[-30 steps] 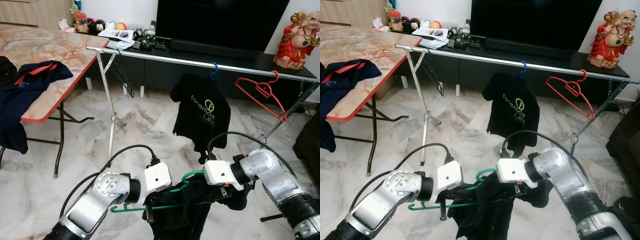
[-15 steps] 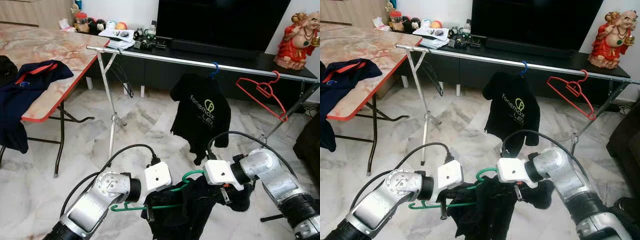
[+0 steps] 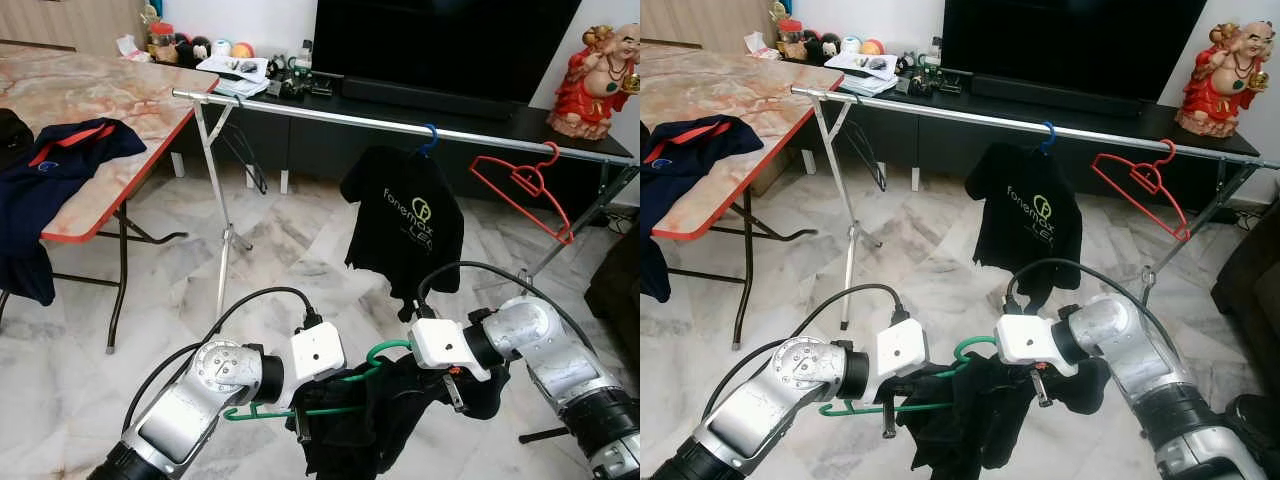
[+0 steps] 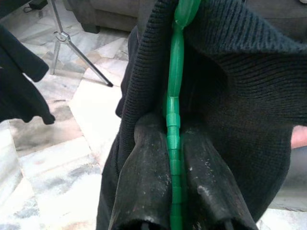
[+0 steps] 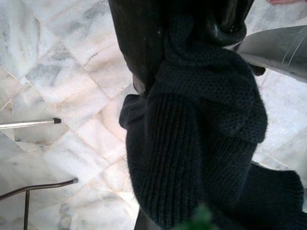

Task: Hang hanger

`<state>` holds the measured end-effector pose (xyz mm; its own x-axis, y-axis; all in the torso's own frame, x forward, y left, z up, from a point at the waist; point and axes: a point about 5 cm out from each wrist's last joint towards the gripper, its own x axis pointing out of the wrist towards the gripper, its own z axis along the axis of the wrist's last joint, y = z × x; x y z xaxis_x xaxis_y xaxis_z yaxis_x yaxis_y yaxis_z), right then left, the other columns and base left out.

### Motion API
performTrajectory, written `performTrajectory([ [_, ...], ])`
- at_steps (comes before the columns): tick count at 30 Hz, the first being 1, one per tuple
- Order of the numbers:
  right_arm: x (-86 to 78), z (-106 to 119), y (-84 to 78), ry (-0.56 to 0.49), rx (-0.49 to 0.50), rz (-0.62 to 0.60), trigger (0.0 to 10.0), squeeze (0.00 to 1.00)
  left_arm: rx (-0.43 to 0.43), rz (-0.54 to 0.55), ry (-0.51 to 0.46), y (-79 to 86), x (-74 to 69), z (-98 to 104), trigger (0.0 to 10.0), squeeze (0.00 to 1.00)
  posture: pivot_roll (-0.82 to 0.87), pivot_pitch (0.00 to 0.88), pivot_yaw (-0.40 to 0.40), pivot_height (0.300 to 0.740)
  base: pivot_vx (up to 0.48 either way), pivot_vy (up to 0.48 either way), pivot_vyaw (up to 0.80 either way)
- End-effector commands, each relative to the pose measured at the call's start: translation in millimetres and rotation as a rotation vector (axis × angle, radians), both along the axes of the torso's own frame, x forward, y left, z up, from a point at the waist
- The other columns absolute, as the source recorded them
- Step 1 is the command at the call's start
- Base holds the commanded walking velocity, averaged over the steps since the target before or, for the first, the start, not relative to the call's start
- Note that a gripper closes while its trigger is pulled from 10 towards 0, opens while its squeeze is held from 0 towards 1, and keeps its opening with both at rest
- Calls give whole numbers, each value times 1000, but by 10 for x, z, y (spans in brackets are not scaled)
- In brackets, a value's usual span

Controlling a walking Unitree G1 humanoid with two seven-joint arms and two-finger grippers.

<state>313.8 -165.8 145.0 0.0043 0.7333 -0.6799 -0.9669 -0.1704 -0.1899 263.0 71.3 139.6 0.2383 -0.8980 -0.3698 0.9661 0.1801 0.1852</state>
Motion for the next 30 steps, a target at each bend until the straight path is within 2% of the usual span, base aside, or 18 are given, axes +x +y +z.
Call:
performTrajectory([
  [1, -69, -40, 72, 29, 2, 57, 0, 0, -79, -29, -77, -81, 24, 225, 10000, 0, 73, 71, -120, 740, 0, 0, 0],
  [7, -80, -53, 84, 29, 6, 53, 0, 0, -86, -34, -72, -59, 22, 235, 10000, 0, 74, 72, -111, 740, 0, 0, 0],
  [8, -82, -56, 87, 29, 7, 53, 0, 0, -96, -33, -64, -56, 27, 243, 10000, 1000, 74, 72, -110, 740, 0, 0, 0],
  [13, -64, -42, 87, 11, 15, 35, 0, 0, -97, -29, -69, -15, 48, 263, 10000, 1000, 73, 74, -106, 740, 0, 0, 0],
  [18, -73, -31, 38, 11, 6, 28, 0, 0, -62, 12, -66, 185, 98, 269, 10000, 1000, 72, 78, -105, 740, 0, 0, 0],
  [21, -43, -25, -28, -10, -11, -9, 0, 0, -20, -4, -41, 340, 51, 270, 10000, 1000, 72, 78, -105, 740, 0, 0, 0],
  [24, -24, -15, -55, -22, -12, -26, 0, 0, -4, -3, -33, 407, 34, 269, 10000, 1000, 72, 78, -105, 740, 0, 0, 0],
  [29, 19, 20, -111, -65, 2, -77, 0, 0, 29, 81, -29, 681, 34, 259, 10000, 1000, 71, 84, -106, 740, 0, 0, 0],
  [30, 19, 20, -111, -65, 2, -77, 0, 0, 29, 81, -29, 681, 34, 259, 10000, 1000, 71, 84, -106, 740, 0, 0, 0],
])
